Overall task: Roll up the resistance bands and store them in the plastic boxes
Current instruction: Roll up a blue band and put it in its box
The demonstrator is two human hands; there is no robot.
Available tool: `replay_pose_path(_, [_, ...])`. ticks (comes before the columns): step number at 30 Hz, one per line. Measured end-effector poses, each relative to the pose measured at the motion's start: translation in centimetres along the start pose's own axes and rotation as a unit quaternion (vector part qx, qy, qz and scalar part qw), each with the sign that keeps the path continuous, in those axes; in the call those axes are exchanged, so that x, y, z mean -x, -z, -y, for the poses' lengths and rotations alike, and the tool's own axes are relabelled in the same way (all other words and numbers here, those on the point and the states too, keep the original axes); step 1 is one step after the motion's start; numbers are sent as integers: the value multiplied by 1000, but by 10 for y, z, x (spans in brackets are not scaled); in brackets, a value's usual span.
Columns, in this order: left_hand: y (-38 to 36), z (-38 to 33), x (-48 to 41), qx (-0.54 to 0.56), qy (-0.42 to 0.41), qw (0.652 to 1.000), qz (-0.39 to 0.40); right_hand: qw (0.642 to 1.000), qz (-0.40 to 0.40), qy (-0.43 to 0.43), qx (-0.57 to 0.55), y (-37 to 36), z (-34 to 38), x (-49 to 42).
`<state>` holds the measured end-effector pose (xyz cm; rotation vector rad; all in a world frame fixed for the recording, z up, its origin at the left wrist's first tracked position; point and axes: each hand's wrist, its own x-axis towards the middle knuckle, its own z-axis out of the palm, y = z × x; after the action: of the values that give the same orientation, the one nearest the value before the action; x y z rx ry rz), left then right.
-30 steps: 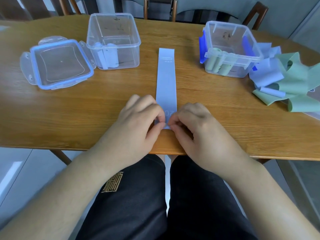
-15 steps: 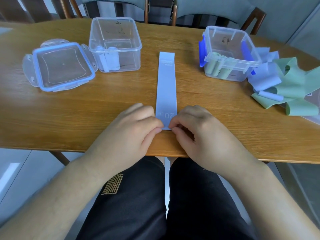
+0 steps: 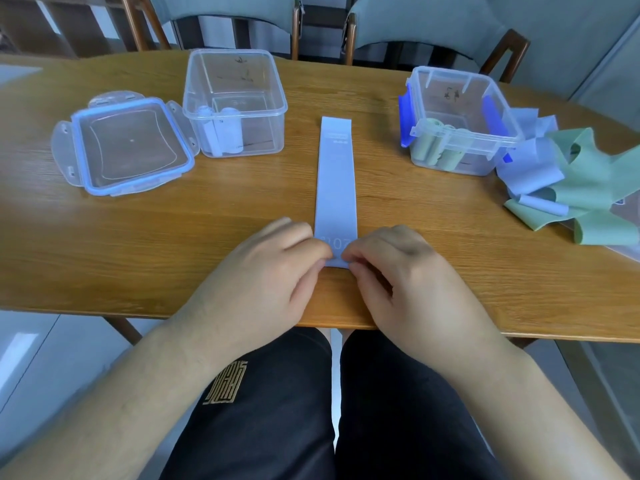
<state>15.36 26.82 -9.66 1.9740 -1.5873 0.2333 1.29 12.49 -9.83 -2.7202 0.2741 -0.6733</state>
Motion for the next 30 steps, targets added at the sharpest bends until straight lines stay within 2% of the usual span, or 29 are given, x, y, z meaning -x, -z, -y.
replay_pose_path(3, [-4,2,-1,23,25,999,24,1000,5,9,3,2,-4,0])
replay_pose_path(10, [-3,9,-6,-10,-18,999,37,1000,8,-18,-4,-2,-7,-8])
replay_pose_path(20, [-2,17,-11,-16,-53,997,58,1000,14,-1,11,-2,-10,-10])
replay_pose_path(30, [-3,23,-13,-47,-61,995,62,1000,26,-3,-1,1,-9,-13])
